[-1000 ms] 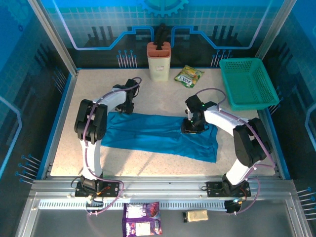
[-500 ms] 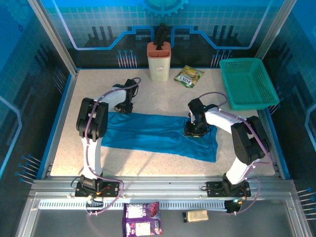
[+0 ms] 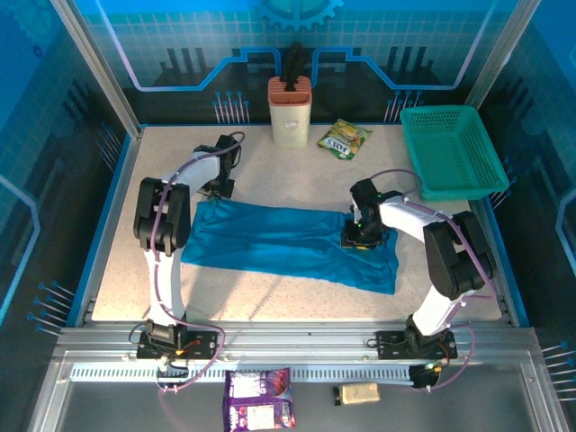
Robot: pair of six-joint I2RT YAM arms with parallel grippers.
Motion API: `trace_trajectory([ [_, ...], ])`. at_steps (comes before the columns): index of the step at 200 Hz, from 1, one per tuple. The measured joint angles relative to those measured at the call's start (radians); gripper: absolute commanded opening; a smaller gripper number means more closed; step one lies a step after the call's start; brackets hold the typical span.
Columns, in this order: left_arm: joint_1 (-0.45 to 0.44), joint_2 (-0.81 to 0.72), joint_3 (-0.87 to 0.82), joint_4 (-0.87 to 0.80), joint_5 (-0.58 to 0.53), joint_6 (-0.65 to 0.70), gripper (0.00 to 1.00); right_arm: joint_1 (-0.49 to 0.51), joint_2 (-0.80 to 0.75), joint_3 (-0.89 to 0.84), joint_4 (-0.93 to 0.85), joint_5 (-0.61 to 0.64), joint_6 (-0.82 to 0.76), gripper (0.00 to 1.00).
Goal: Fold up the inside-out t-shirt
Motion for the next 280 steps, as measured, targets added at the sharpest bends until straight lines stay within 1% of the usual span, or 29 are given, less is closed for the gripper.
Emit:
trace_trajectory([
  [23, 0.040, 0.000, 0.042, -0.021, 0.062, -0.004, 0.00, -0.005, 0.000, 0.000, 0.002, -0.001, 0.000, 0.41],
  [58, 0.150, 0.005, 0.153, -0.095, 0.203, -0.013, 0.02, -0.007, 0.000, 0.000, 0.003, -0.001, -0.001, 0.41],
  [73, 0.187, 0.031, 0.229, -0.134, 0.253, -0.026, 0.07, -0.007, 0.000, 0.000, 0.004, -0.001, -0.001, 0.41],
  [85, 0.208, 0.062, 0.282, -0.152, 0.280, -0.031, 0.14, -0.007, 0.000, 0.000, 0.005, -0.001, -0.001, 0.41],
  [102, 0.218, 0.101, 0.318, -0.161, 0.283, -0.032, 0.19, -0.008, 0.000, 0.000, 0.006, -0.001, -0.001, 0.41],
  [122, 0.223, 0.133, 0.329, -0.165, 0.262, -0.039, 0.31, -0.012, 0.000, 0.000, 0.006, -0.001, -0.001, 0.41],
  [142, 0.224, 0.136, 0.335, -0.179, 0.249, -0.057, 0.32, -0.014, 0.002, 0.002, 0.005, -0.002, -0.001, 0.41],
  [154, 0.224, 0.129, 0.338, -0.177, 0.267, -0.067, 0.29, -0.014, 0.002, 0.003, 0.004, -0.005, -0.001, 0.41],
  [167, 0.222, 0.097, 0.313, -0.167, 0.318, -0.087, 0.26, -0.014, 0.005, 0.009, 0.000, -0.006, -0.001, 0.41],
  [187, 0.202, -0.012, 0.195, -0.128, 0.422, -0.119, 0.26, -0.014, 0.008, 0.019, -0.007, -0.008, -0.001, 0.41],
  [207, 0.150, -0.111, 0.082, -0.078, 0.552, -0.156, 0.27, -0.014, 0.009, 0.034, -0.016, -0.008, -0.001, 0.41],
  [227, 0.103, -0.125, 0.011, -0.016, 0.649, -0.188, 0.27, -0.014, 0.009, 0.056, -0.025, -0.010, -0.001, 0.42],
  [240, 0.094, -0.104, -0.018, 0.009, 0.674, -0.200, 0.27, -0.012, 0.007, 0.065, -0.022, -0.031, -0.001, 0.43],
  [254, 0.099, -0.068, -0.032, 0.024, 0.671, -0.214, 0.27, -0.005, -0.002, 0.066, -0.008, -0.089, -0.002, 0.43],
  [280, 0.117, -0.011, -0.033, 0.041, 0.611, -0.216, 0.27, 0.025, -0.005, 0.063, 0.046, -0.214, 0.008, 0.43],
])
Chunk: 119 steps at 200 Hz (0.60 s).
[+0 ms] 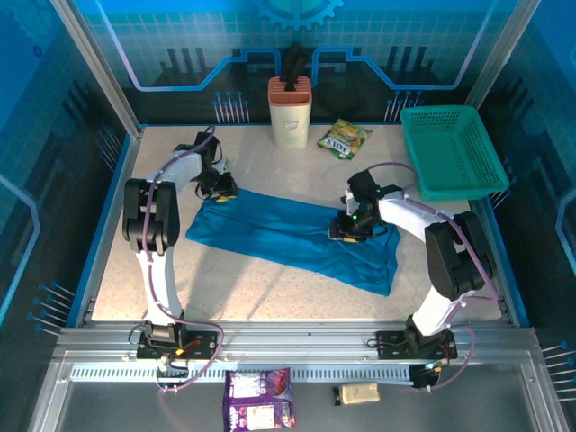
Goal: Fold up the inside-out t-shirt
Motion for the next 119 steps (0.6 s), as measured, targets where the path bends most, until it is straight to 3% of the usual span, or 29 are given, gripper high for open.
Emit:
trace_trajectory([
  [20, 0.014, 0.008, 0.000, 0.000, -0.057, 0.000, 0.27, 0.007, 0.005, -0.013, 0.029, -0.043, 0.015, 0.43],
  [78, 0.093, 0.009, 0.011, 0.014, -0.193, 0.000, 0.27, -0.019, 0.053, -0.050, 0.026, -0.019, 0.015, 0.43],
  [119, 0.103, 0.008, -0.006, 0.025, -0.230, 0.000, 0.25, -0.025, 0.053, -0.050, 0.023, -0.018, 0.013, 0.43],
])
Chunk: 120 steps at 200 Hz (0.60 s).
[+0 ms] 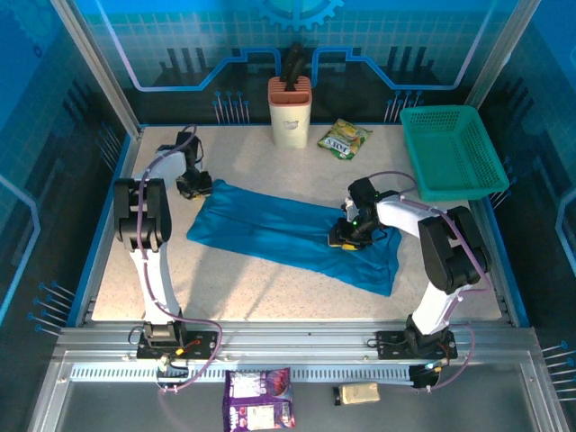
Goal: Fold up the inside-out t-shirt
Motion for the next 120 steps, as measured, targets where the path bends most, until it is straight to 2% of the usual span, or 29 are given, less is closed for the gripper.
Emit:
trace_trajectory([
  [43, -0.002, -0.094, -0.181, 0.055, -0.032, -0.023, 0.22, 0.000, -0.017, 0.000, -0.035, 0.042, -0.016, 0.43],
  [76, -0.002, -0.195, -0.304, 0.064, -0.050, -0.041, 0.27, -0.002, -0.052, -0.005, -0.092, 0.084, -0.033, 0.42],
  [103, -0.006, -0.266, -0.323, 0.043, -0.039, -0.053, 0.27, 0.003, -0.084, -0.004, -0.122, 0.087, -0.045, 0.42],
  [120, -0.026, -0.323, -0.322, 0.046, 0.004, -0.063, 0.24, 0.015, -0.089, 0.001, -0.127, 0.080, -0.048, 0.41],
])
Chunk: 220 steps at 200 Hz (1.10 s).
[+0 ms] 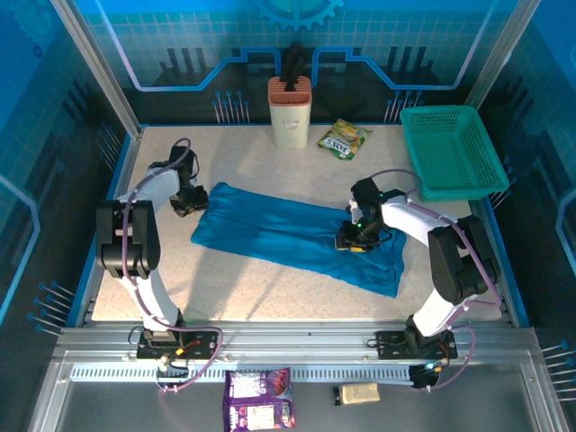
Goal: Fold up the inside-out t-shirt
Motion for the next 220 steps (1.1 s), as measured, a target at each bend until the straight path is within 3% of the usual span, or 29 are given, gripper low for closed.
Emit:
trace_trajectory([
  [24, -0.055, -0.020, 0.009, 0.005, 0.093, -0.018, 0.19, 0.020, 0.003, 0.012, 0.002, -0.020, 0.000, 0.41],
  [51, -0.109, 0.062, 0.059, 0.007, 0.159, -0.034, 0.15, 0.030, 0.028, 0.038, 0.015, -0.033, 0.004, 0.41],
  [91, -0.096, 0.190, 0.126, -0.001, 0.104, -0.030, 0.12, 0.018, 0.058, 0.051, 0.026, -0.014, 0.009, 0.42],
  [144, -0.022, 0.230, 0.161, -0.020, 0.034, -0.003, 0.12, -0.055, 0.039, 0.040, 0.024, 0.024, 0.014, 0.41],
  [220, 0.014, 0.060, -0.098, 0.073, 0.054, -0.020, 0.13, -0.135, -0.104, 0.039, -0.018, 0.024, -0.009, 0.42],
])
